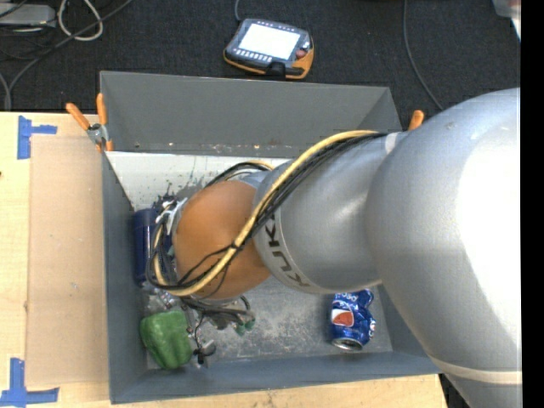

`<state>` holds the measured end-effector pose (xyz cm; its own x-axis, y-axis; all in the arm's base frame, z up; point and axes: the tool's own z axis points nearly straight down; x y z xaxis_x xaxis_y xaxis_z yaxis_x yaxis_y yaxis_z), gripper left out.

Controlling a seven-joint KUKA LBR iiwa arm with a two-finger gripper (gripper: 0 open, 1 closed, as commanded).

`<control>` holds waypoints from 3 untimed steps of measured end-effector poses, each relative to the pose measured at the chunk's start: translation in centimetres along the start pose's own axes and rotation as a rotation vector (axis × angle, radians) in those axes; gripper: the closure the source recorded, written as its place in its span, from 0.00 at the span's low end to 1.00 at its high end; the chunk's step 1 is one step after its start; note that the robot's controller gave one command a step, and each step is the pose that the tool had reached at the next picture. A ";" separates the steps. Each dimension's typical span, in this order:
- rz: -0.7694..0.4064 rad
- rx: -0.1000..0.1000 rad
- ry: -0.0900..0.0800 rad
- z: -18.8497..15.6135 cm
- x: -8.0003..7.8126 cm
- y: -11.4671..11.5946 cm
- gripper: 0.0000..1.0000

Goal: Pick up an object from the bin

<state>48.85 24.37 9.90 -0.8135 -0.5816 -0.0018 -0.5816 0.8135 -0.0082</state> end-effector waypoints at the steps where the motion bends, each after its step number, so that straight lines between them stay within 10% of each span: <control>1: -0.212 0.000 -0.006 2.9 0.0 0.0 0.00; 2: -0.416 0.004 -0.006 2.8 0.3 0.6 1.00; 3: -0.415 0.004 -0.006 2.8 0.3 0.6 1.00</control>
Offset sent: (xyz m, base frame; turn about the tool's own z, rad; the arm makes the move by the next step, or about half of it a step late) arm -0.0078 0.0036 -0.0290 -0.4225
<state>48.32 24.66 7.10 -0.5095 -0.8604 -0.0039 -0.8603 0.5095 -0.0134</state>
